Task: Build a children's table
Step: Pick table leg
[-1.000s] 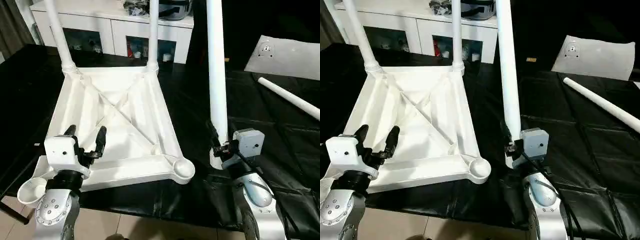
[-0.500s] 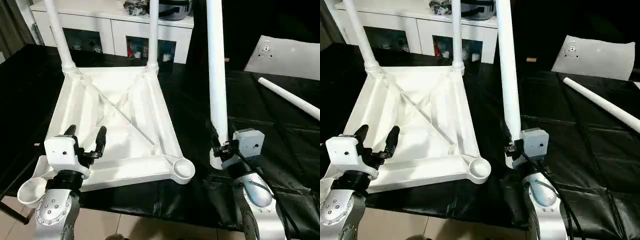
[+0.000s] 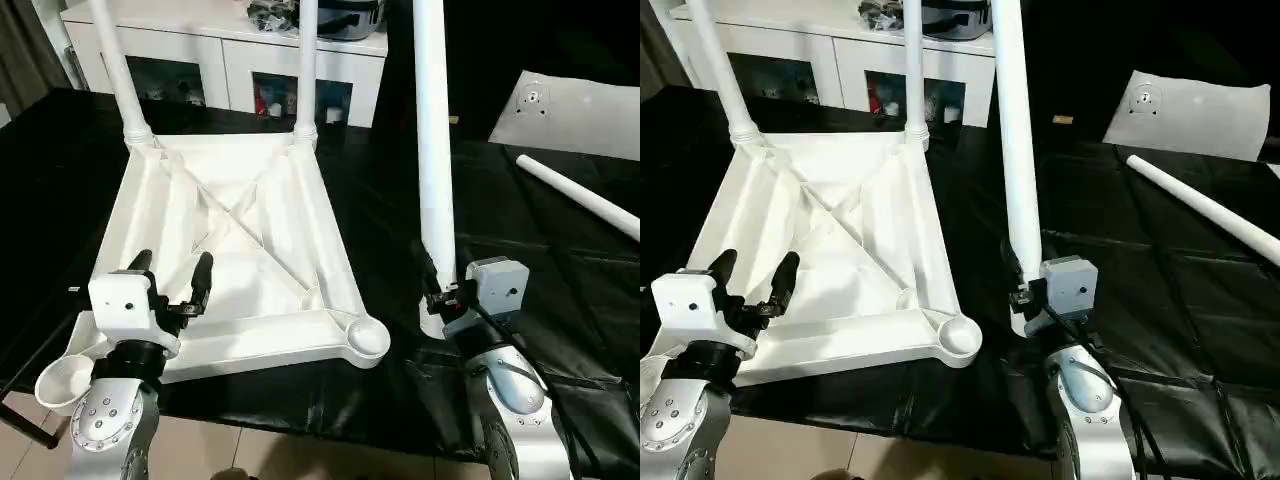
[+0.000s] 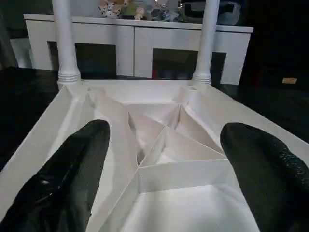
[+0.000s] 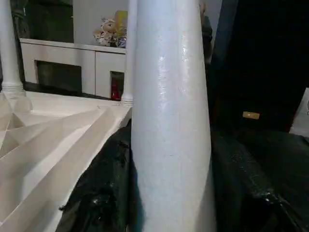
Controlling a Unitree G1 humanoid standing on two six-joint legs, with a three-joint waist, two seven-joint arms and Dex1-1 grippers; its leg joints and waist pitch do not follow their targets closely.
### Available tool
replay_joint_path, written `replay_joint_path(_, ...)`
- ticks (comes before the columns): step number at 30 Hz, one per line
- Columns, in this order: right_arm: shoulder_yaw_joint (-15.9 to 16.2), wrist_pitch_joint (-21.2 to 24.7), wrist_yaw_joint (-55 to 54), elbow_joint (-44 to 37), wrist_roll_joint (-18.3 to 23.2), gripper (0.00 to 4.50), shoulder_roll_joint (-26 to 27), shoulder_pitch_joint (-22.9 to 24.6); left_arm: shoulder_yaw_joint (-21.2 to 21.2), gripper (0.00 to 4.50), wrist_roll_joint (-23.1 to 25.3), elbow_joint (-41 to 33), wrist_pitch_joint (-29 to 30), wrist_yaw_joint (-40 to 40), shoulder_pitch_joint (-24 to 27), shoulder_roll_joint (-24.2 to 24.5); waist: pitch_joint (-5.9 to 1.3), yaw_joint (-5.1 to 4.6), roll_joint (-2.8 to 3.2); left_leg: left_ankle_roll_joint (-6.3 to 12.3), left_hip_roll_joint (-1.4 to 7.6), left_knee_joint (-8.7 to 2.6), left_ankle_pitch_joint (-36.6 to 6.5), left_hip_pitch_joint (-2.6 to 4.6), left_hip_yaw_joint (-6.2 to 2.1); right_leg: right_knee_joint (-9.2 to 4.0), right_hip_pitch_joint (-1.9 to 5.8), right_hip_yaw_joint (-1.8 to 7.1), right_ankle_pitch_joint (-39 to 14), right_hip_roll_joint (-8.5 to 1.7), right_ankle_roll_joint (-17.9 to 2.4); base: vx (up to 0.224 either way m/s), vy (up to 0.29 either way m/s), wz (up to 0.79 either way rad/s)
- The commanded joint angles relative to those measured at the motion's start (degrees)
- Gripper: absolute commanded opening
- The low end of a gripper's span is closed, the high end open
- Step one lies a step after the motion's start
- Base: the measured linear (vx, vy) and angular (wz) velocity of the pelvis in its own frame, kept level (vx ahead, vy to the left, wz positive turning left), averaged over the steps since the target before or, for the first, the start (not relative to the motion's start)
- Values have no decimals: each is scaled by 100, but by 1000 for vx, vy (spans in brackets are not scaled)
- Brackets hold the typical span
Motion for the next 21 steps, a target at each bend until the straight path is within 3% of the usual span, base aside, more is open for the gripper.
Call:
replay_joint_path(1,-5,36,-14,5,46,185,-26,-51,-11,409,0,29,-53,1,-43,2,-244,-2,54,4,181,-483,-2667,81,-102,-486,119,216,-2590,-269,-194,0,0,0)
replay_joint_path(21,-5,36,-14,5,46,185,-26,-51,-11,409,0,29,-53,1,-43,2,-244,-1,55,0,180,-481,-2682,84,-105,-494,117,213,-2637,-270,-178,0,0,0)
